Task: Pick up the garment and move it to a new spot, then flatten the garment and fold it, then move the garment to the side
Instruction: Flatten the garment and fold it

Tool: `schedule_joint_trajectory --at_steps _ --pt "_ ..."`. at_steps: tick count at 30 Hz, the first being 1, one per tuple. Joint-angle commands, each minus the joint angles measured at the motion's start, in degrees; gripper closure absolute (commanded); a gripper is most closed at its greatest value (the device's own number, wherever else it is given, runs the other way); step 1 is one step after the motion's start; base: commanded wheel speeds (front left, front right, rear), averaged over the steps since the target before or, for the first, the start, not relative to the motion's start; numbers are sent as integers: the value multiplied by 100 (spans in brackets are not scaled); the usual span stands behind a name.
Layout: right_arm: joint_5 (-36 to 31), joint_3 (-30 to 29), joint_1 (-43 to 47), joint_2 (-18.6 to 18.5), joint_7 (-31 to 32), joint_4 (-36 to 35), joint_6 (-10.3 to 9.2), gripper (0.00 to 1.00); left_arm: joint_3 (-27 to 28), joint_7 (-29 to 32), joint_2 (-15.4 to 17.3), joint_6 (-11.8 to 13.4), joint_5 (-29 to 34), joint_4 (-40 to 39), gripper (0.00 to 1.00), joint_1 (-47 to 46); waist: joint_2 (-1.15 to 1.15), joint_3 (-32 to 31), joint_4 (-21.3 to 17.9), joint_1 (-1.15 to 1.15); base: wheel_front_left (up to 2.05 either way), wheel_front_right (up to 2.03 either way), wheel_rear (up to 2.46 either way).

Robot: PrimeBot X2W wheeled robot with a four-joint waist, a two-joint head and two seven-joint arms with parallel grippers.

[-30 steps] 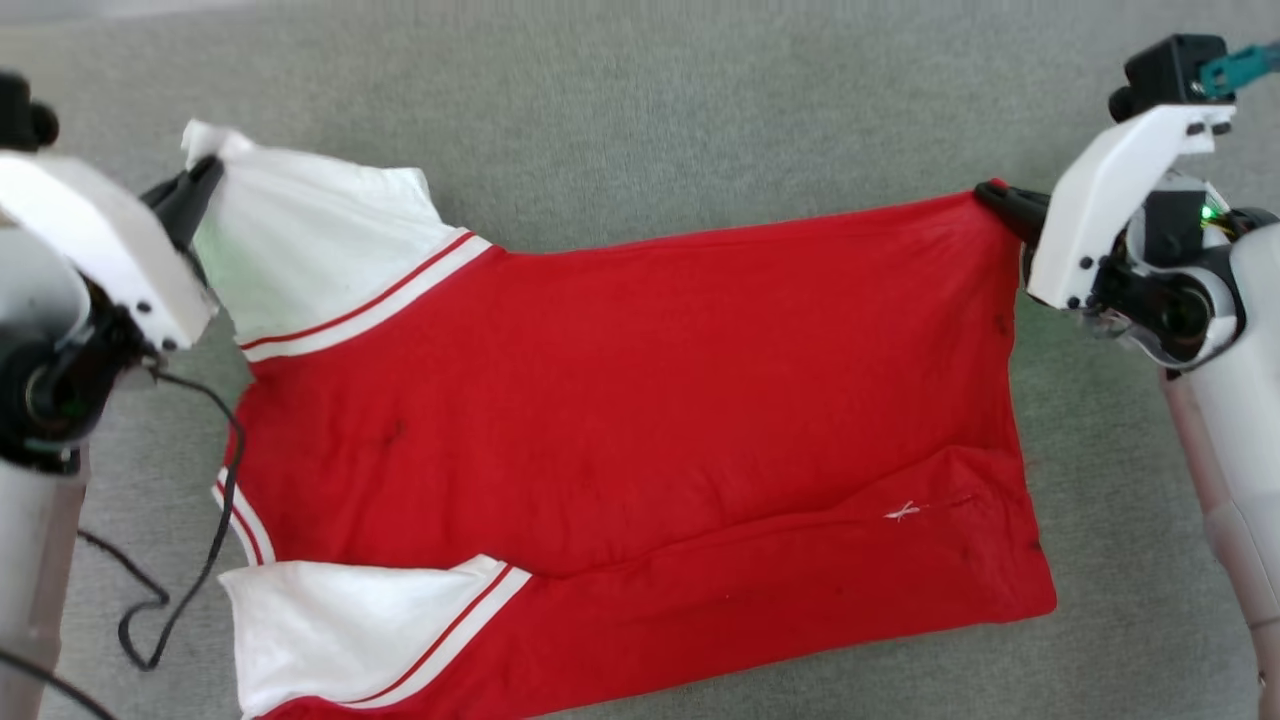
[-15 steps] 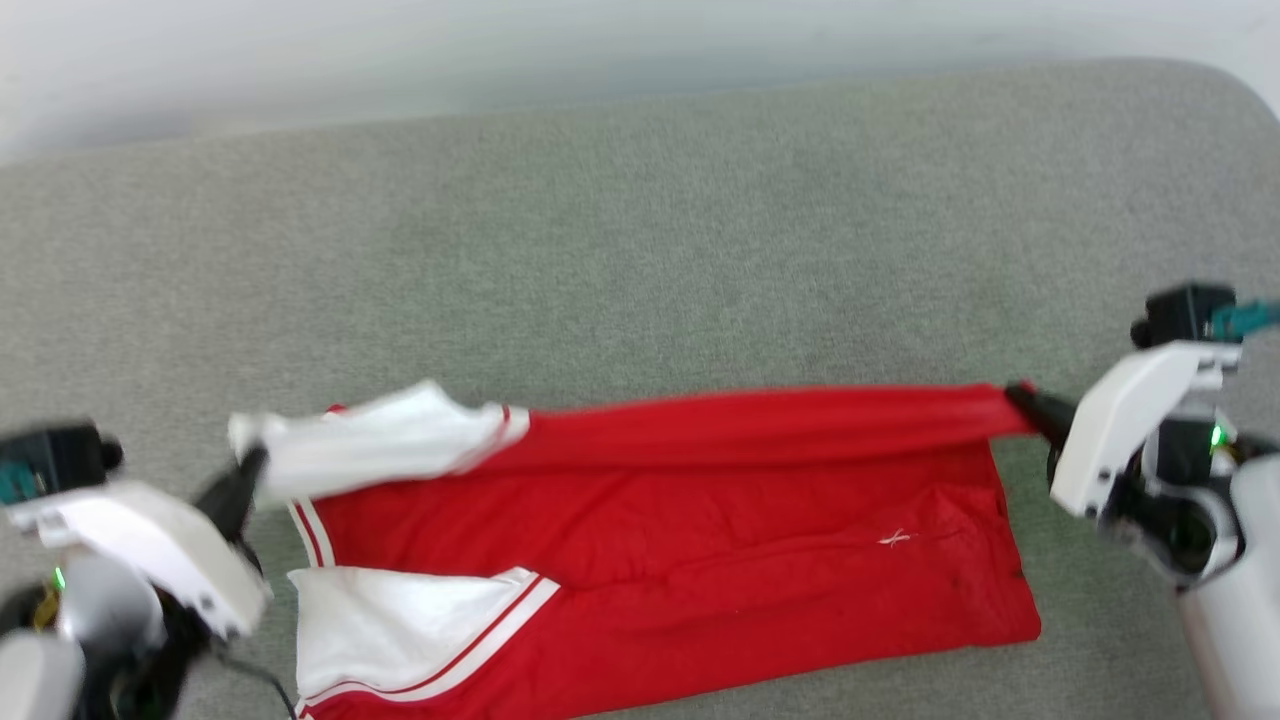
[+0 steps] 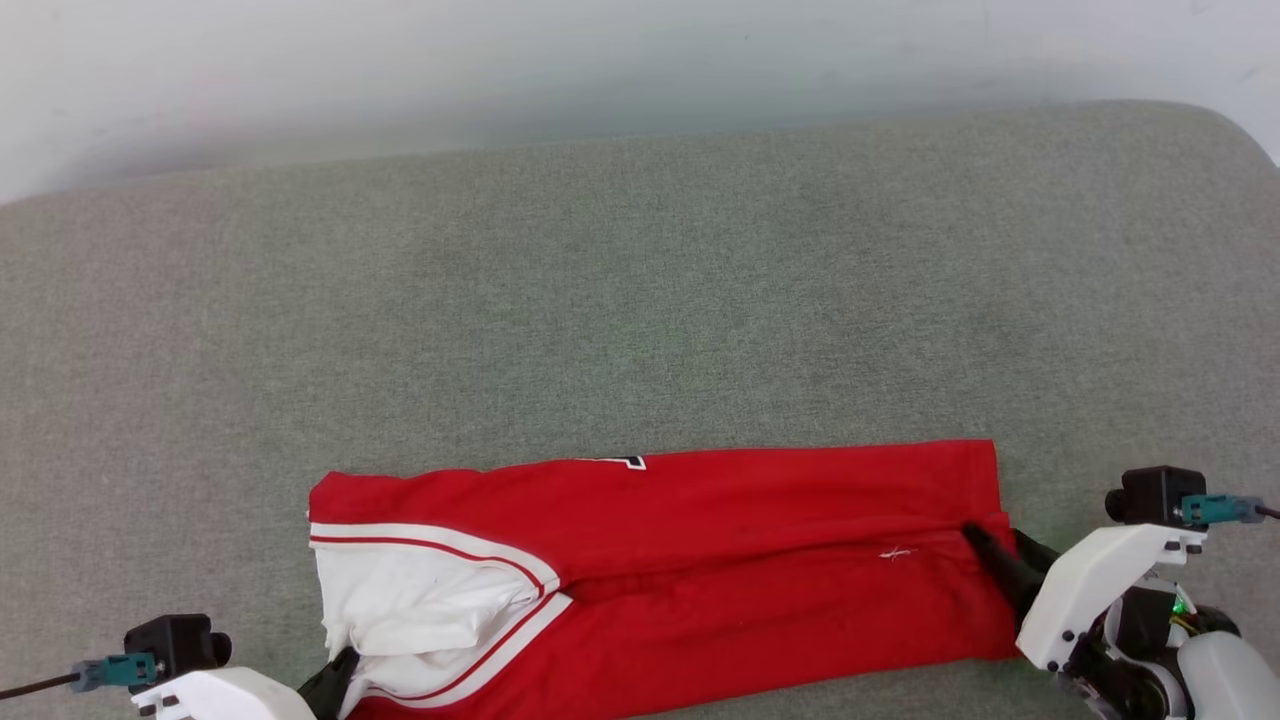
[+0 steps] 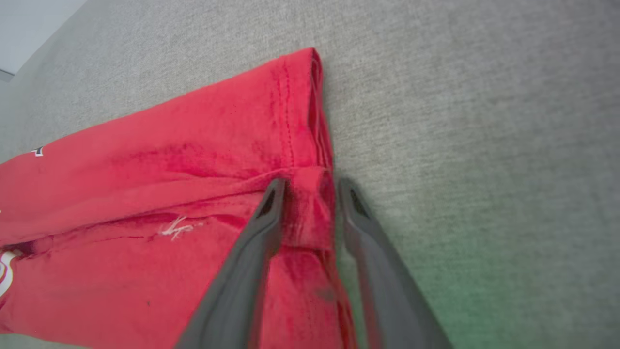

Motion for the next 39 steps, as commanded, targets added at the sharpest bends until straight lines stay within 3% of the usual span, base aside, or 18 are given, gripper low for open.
schedule_joint_trajectory --at_steps 1,8,13,23,29,39 --pt "-22 30 190 29 -53 42 -4 0 -38 -65 -14 -43 70 78 0 22 0 -32 -18 1 0 0 0" --pt "-23 -22 538 -76 -485 -522 -3 0 -33 -821 49 -179 601 -64 0 -213 0 -251 -24 1 0 0 0" --pt "-125 -355 724 -201 -374 -1183 -3 0 -32 -1434 63 -95 1121 -419 0 -442 0 -382 -42 1 0 0 0" --pt "-496 -1137 454 -291 1259 -2092 -3 0 -234 -2736 -143 360 2418 -1165 0 -920 0 -235 178 1 0 0 0" --pt "-712 -1214 313 -173 2257 -2217 -3 0 -418 -3048 -277 615 2912 -1513 0 -1078 0 102 513 1 0 0 0" --pt "-729 -1305 475 298 2602 -1484 -5 0 -612 -3028 -306 589 3037 -1602 0 -1214 0 497 842 1 0 0 0"
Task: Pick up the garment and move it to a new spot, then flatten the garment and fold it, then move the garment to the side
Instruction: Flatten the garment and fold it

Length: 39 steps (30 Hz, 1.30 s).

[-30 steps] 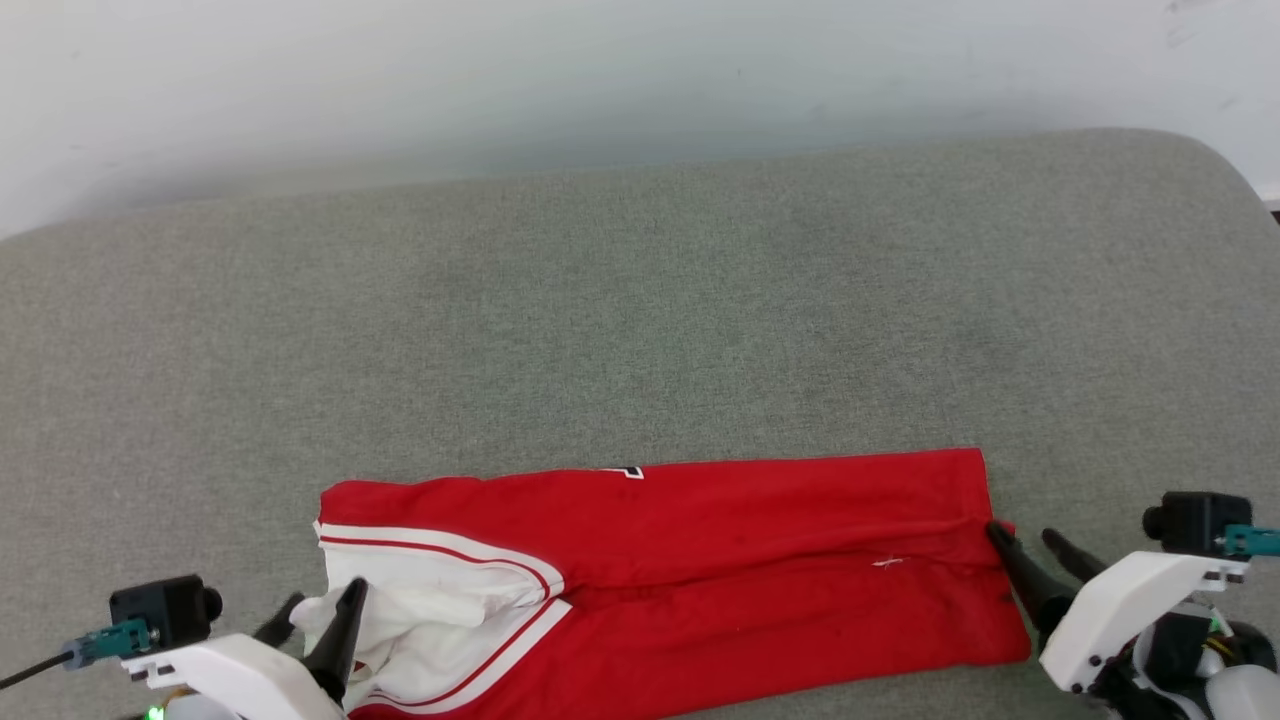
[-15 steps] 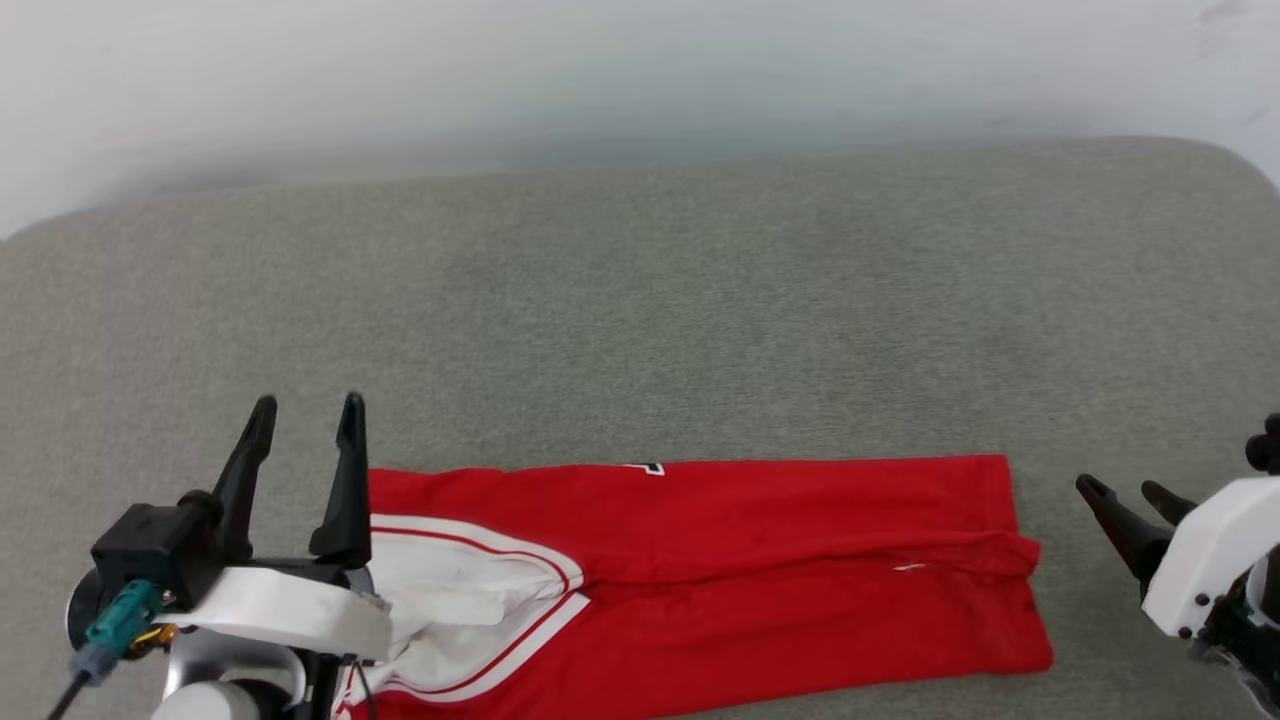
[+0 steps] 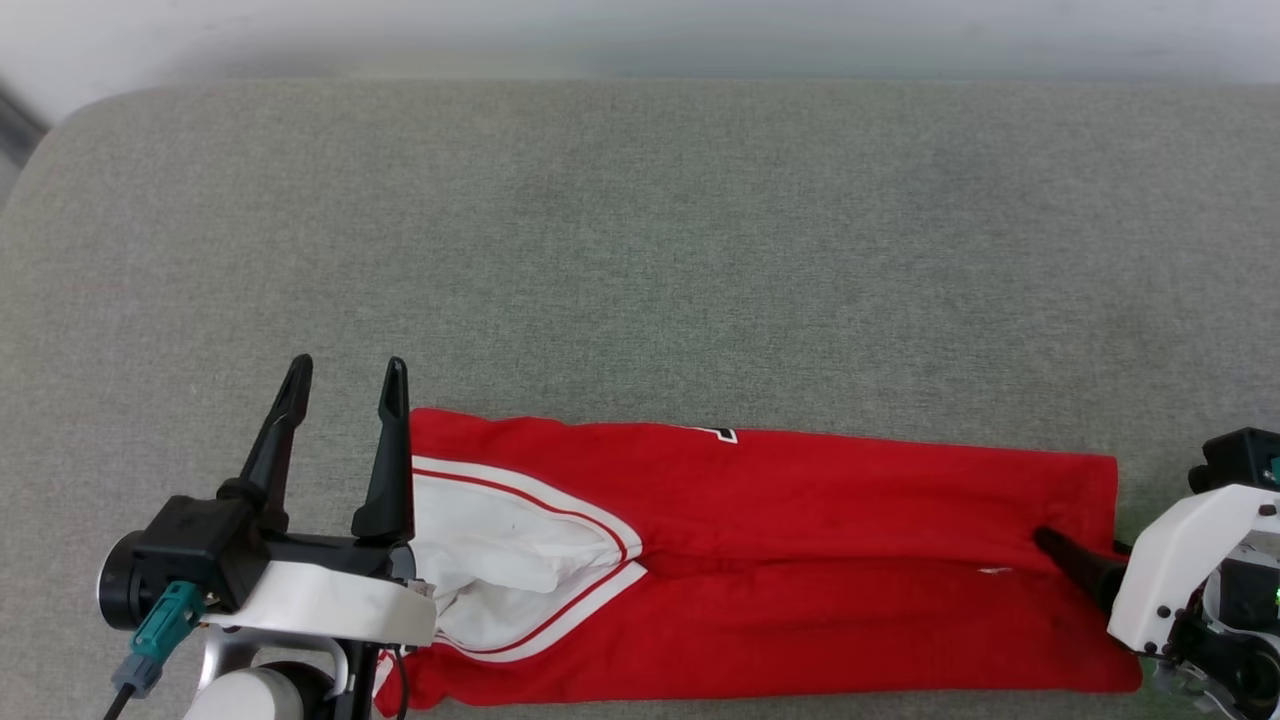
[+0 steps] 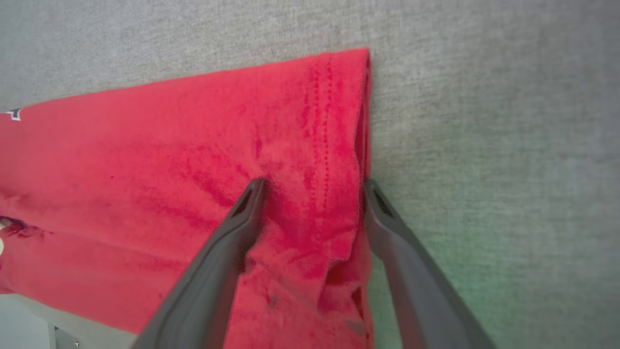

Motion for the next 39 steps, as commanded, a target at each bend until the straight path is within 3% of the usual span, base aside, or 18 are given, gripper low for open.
schedule_joint_trajectory --at_steps 1,5,6,7,22,26,31,35,39 --pt "33 36 121 160 122 325 -5 0 -11 12 -1 -19 20 6 0 -89 0 84 58 0 0 0 0" --pt "183 143 231 378 352 651 -5 3 -28 15 5 -25 20 51 0 -140 0 91 26 0 0 0 0" --pt "214 179 222 402 378 671 -4 76 -30 20 15 -24 25 65 0 -139 0 81 8 0 0 0 0" --pt "229 212 211 404 386 693 -3 100 -32 27 23 -19 29 82 0 -135 0 66 -12 0 0 0 0" --pt "105 197 -579 -92 -29 318 -4 100 -19 137 142 94 22 52 0 72 0 -415 -415 0 0 0 0" --pt "65 -78 -730 -325 -85 376 -3 100 5 191 192 164 41 -14 0 148 0 -495 -548 0 0 0 0" --pt "-26 -888 -756 -480 -28 449 -3 100 17 215 237 240 84 -52 0 241 0 -566 -674 0 0 0 0" --pt "-41 -1399 -759 -284 223 300 -3 100 17 226 258 285 105 -58 0 289 0 -613 -741 0 0 0 0" --pt "402 -1674 -808 231 906 181 -3 100 -2 224 242 291 79 -33 0 321 0 -661 -775 0 0 0 0"
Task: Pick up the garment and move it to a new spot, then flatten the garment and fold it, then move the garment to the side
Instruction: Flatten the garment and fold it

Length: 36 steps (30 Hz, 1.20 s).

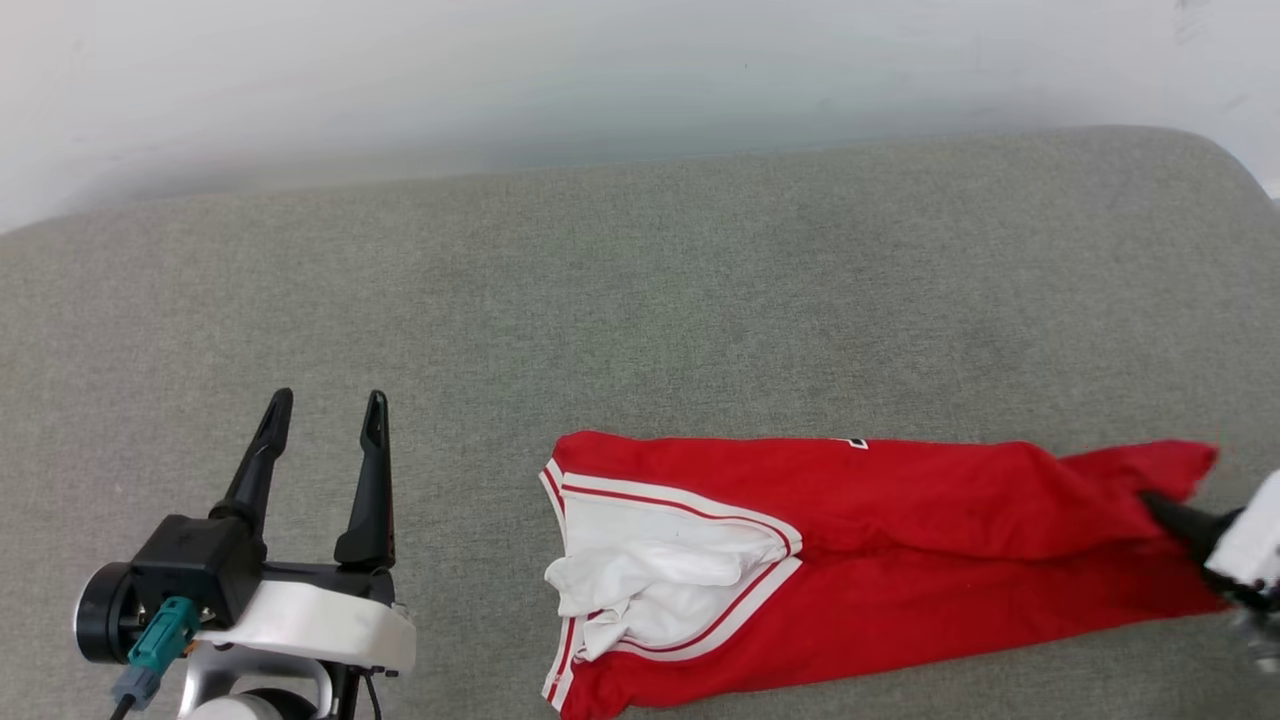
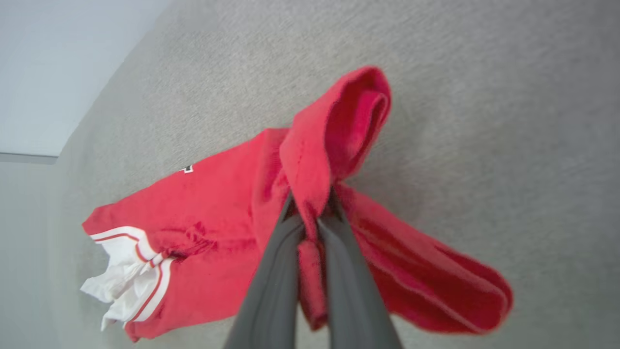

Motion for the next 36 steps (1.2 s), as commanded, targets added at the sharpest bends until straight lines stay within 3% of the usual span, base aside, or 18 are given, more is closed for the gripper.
schedule_joint_trajectory --at_steps 1,7,11,20,29,30,31,32,36 --pt "283 -32 -90 210 271 -74 -2 100 -10 13 -1 18 0 9 0 65 0 -24 -6 0 0 0 0" --pt "1639 7 -60 574 1394 -185 -2 100 -79 74 32 -17 -7 2 0 50 0 -71 81 0 0 0 0" --pt "2804 518 -42 584 1546 224 -2 100 -130 119 42 -38 10 -23 0 -27 0 -68 229 0 0 0 0" --pt "4351 2424 -208 577 592 904 -1 100 -282 104 -53 -109 -17 25 0 -187 0 76 682 0 0 0 0" --pt "4579 3804 -634 575 -757 1552 -1 100 -400 -15 -181 -203 -32 191 0 -443 0 414 924 0 0 0 0" --pt "4528 3866 -668 574 -889 1598 -1 97 -407 -30 -188 -215 -41 218 0 -464 0 431 930 0 0 0 0" --pt "4463 3941 -713 575 -1014 1597 -1 38 -408 -46 -192 -214 -37 242 0 -489 0 453 931 0 0 0 0" --pt "4487 3995 -720 577 -1104 1598 -1 0 -412 -67 -197 -227 -35 261 0 -506 0 469 932 0 0 0 0" --pt "4484 4155 -734 573 -1325 1562 -1 0 -428 -88 -200 -241 -44 347 0 -538 0 453 894 0 0 0 0"
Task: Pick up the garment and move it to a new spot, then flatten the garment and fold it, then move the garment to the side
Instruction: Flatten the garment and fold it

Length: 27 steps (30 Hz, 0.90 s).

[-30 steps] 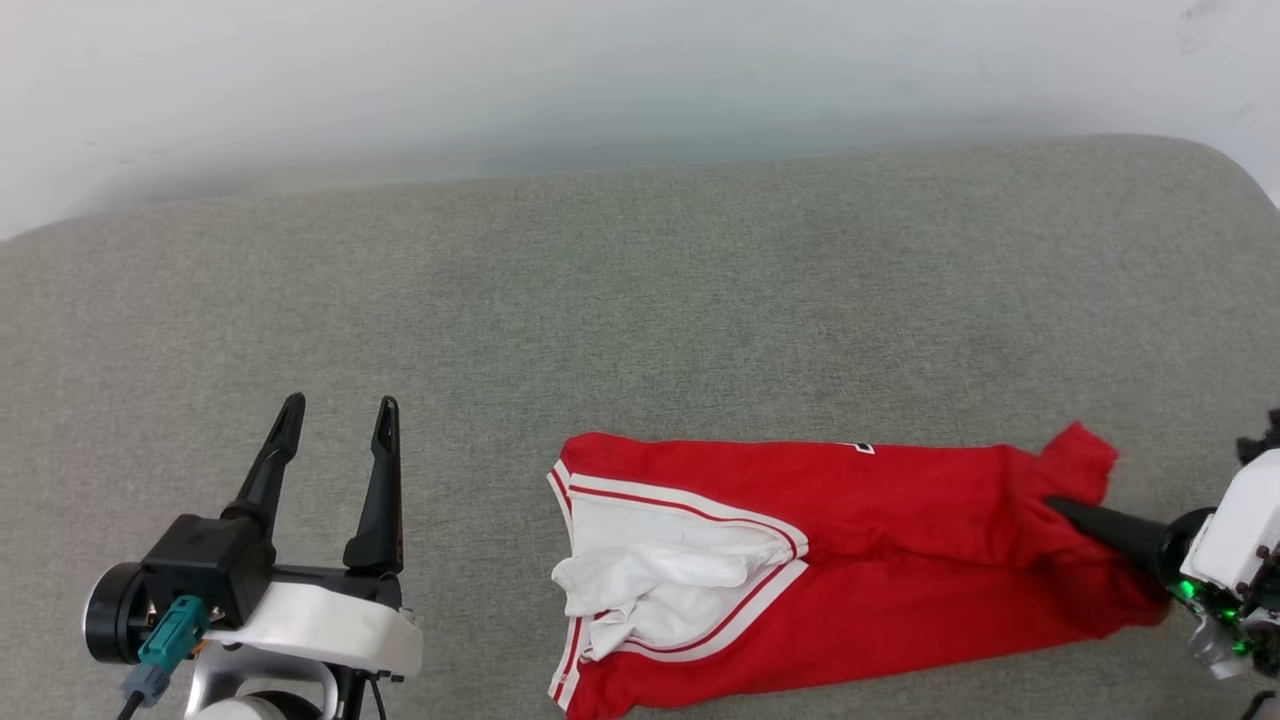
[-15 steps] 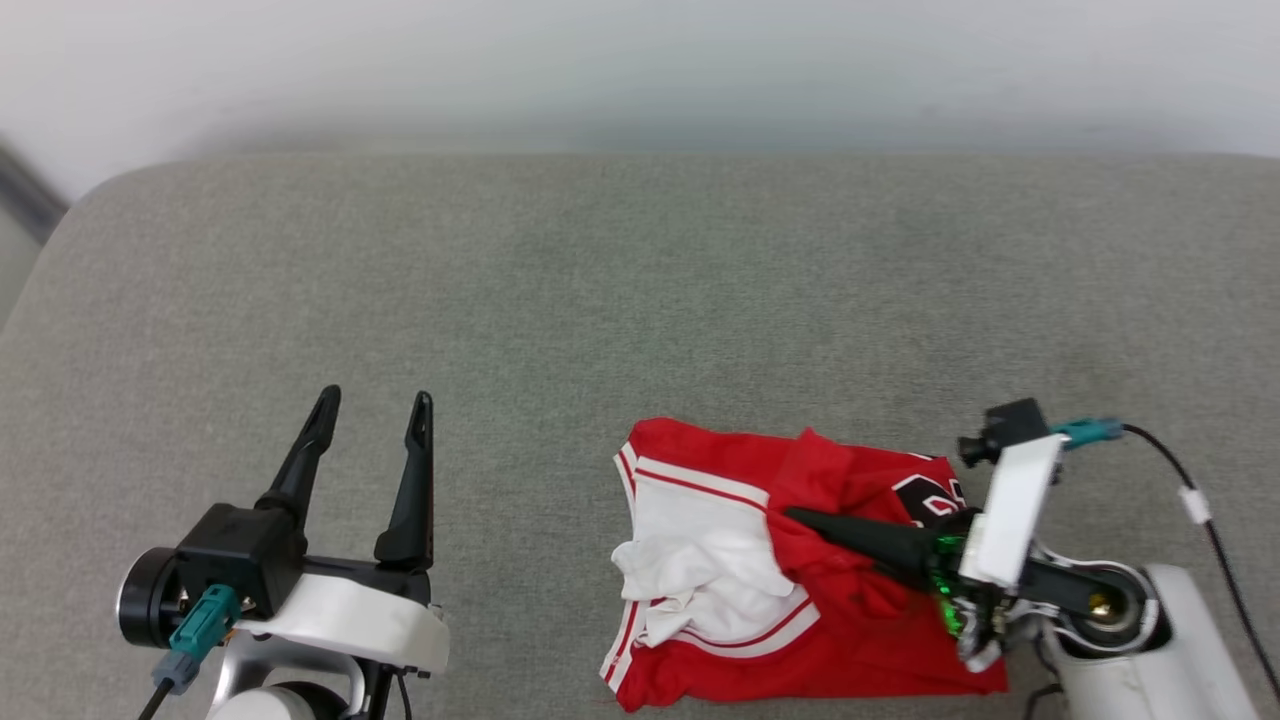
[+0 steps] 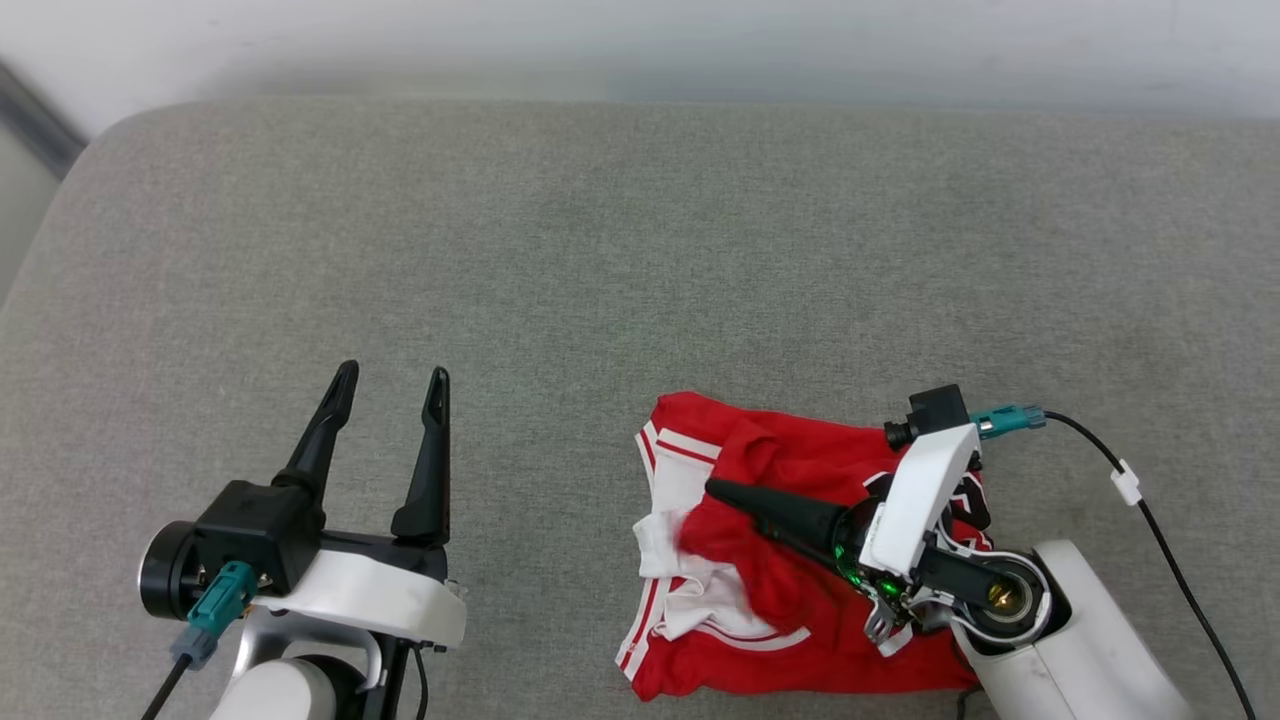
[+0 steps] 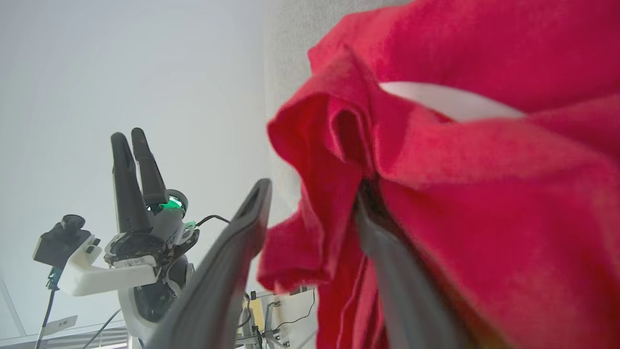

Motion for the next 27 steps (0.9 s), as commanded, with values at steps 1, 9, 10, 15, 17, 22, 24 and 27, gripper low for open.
schedule_joint_trajectory --at_steps 1,9,10,15,17,22,24,27 --pt "-66 61 -72 -12 -67 -75 0 0 -9 -22 -5 -8 0 21 0 -48 0 -43 -38 -1 0 0 0" --pt "-1302 543 -98 -716 -929 -975 0 0 37 -11 79 62 31 0 0 22 0 -223 -231 -1 0 0 0" --pt "-1638 590 -98 -855 -1176 -1046 0 0 50 -35 88 83 38 6 0 43 0 -242 -263 -1 0 0 0" --pt "-3116 477 107 -1447 -2004 -1152 0 0 138 -156 50 139 -53 52 0 145 0 -328 -443 -1 0 0 0" --pt "-3626 260 260 -1581 -2246 -1191 0 0 170 -201 51 168 -62 73 0 215 0 -362 -532 -1 0 0 0" --pt "-4617 -614 646 -1668 -2934 -1596 0 0 259 -280 56 246 -93 130 0 366 0 -456 -737 -1 0 0 0" --pt "-4771 -776 733 -1623 -3097 -1730 0 0 273 -302 66 255 -90 144 0 393 0 -477 -776 -1 0 0 0" --pt "-5156 -1196 958 -1442 -3626 -2197 0 0 323 -367 99 255 -91 204 0 468 0 -550 -866 -1 0 0 0"
